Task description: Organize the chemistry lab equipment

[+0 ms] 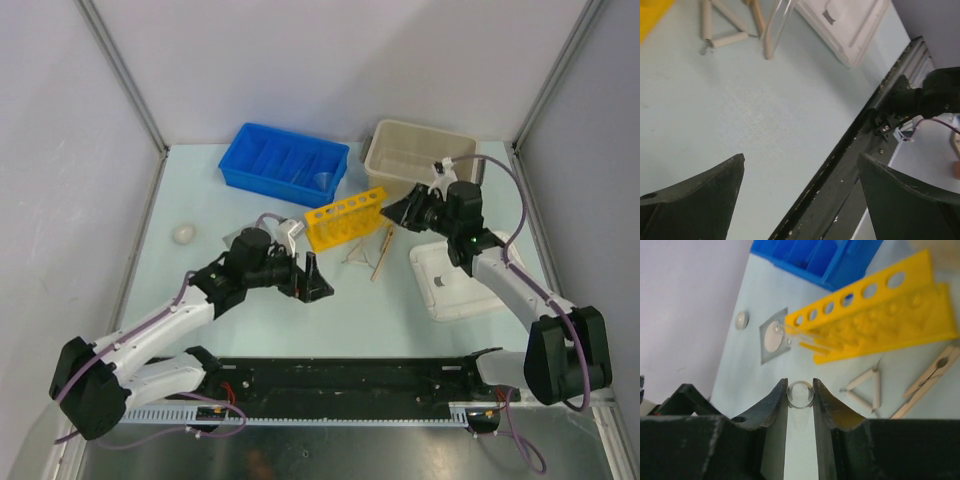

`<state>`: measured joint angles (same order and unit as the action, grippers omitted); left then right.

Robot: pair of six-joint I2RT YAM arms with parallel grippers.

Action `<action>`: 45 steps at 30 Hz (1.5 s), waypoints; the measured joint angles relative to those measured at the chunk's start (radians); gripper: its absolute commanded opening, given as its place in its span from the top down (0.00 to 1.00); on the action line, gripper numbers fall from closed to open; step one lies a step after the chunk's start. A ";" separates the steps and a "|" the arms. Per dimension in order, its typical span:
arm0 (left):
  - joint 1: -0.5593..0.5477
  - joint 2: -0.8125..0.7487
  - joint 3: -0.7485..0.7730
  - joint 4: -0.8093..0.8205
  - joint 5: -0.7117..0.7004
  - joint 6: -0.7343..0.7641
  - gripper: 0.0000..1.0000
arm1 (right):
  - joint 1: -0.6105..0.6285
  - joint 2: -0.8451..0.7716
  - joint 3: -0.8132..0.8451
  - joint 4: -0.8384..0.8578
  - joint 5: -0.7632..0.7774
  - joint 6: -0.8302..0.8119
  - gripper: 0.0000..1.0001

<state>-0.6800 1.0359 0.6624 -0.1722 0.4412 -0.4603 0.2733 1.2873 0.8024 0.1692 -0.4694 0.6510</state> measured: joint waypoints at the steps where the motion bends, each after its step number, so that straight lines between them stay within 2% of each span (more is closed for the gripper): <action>1: 0.005 -0.001 0.010 -0.016 -0.013 0.014 0.01 | 0.000 -0.006 0.024 -0.021 0.025 -0.025 0.80; 6: 0.023 -0.013 0.072 -0.136 -0.076 0.084 0.01 | 0.015 -0.015 0.111 -0.077 0.150 -0.141 0.79; 13: 0.026 -0.116 0.081 -0.247 -0.183 0.166 0.01 | 0.068 0.020 0.206 -0.091 0.281 -0.278 0.79; 23: 0.026 -0.172 0.081 -0.304 -0.282 0.194 0.00 | 0.181 0.132 0.328 -0.082 0.425 -0.448 0.78; 45: 0.026 -0.181 0.081 -0.310 -0.285 0.199 0.00 | 0.286 0.283 0.432 -0.066 0.510 -0.529 0.77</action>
<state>-0.6540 0.8551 0.7437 -0.4824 0.1562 -0.2615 0.5598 1.5707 1.2346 0.1028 0.0406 0.1215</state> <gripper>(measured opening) 0.994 0.278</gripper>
